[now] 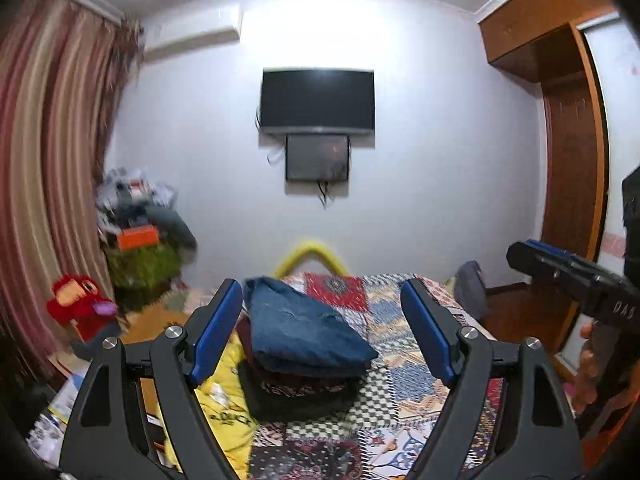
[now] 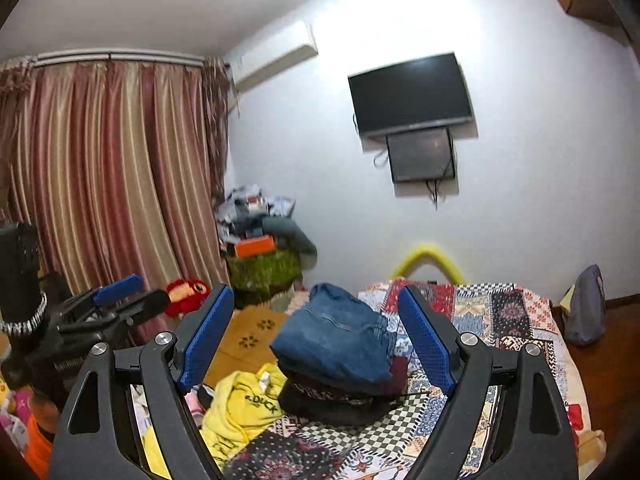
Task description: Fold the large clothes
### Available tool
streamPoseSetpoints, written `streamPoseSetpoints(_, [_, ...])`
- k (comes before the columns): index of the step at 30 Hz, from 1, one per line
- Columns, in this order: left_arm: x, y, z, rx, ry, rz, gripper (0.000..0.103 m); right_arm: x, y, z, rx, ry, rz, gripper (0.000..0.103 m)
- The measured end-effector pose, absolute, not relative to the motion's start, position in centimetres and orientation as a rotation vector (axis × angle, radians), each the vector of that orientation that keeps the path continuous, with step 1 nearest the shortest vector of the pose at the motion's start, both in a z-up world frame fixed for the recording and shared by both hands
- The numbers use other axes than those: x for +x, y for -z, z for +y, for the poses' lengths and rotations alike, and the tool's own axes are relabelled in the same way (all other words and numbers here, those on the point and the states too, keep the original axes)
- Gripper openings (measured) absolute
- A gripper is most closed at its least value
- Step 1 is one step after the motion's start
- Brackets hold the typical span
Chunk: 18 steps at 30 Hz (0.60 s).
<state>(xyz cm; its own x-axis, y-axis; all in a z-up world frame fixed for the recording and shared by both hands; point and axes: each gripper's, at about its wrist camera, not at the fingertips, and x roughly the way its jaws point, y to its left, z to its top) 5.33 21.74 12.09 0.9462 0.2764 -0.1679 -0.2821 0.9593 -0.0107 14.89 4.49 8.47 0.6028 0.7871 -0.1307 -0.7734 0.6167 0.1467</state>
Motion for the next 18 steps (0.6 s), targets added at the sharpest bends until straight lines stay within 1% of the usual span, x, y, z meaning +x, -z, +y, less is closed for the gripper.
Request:
streamPoseSetpoints(3, [3.1, -11.2, 19.1, 0.007, -0.319, 0.124, 0.082, 13.1, -7.9, 3.9, 0.081, -0.884, 0.156, 0.083])
streamPoseSetpoints(9, [1.0, -9.9, 17.2, -0.023, -0.324, 0.098, 0.082, 11.0, -6.8, 3.1, 0.064, -0.822, 0.128, 0.083])
streamPoseSetpoints(10, [0.7, -9.7, 17.0, -0.033, -0.33, 0.094, 0.084, 10.9, -6.6, 3.0, 0.063, -0.814, 0.129, 0.083])
streamPoseSetpoints(11, [0.5, -9.6, 16.9, -0.04, -0.334, 0.092, 0.089, 10.9, -6.5, 2.9, 0.065, -0.809, 0.131, 0.085])
streamPoseSetpoints(12, [0.4, -9.4, 16.8, -0.046, -0.339, 0.091, 0.092, 10.6, -6.4, 2.7, 0.066, -0.804, 0.133, 0.088])
streamPoseSetpoints(13, [0.2, -9.3, 16.8, -0.048, -0.348, 0.088, 0.093, 10.6, -6.3, 2.7, 0.066, -0.796, 0.135, 0.09])
streamPoseSetpoints(15, [0.2, -9.1, 16.5, -0.045, -0.371, 0.086, 0.096, 10.3, -6.2, 2.4, 0.06, -0.775, 0.129, 0.1])
streamPoseSetpoints(17, [0.1, -9.0, 16.6, -0.045, -0.378, 0.086, 0.098, 10.2, -6.3, 2.4, 0.042, -0.745, 0.113, 0.103])
streamPoseSetpoints(18, [0.2, -8.9, 16.6, -0.049, -0.379, 0.086, 0.099, 10.0, -6.3, 2.3, 0.035, -0.737, 0.106, 0.103])
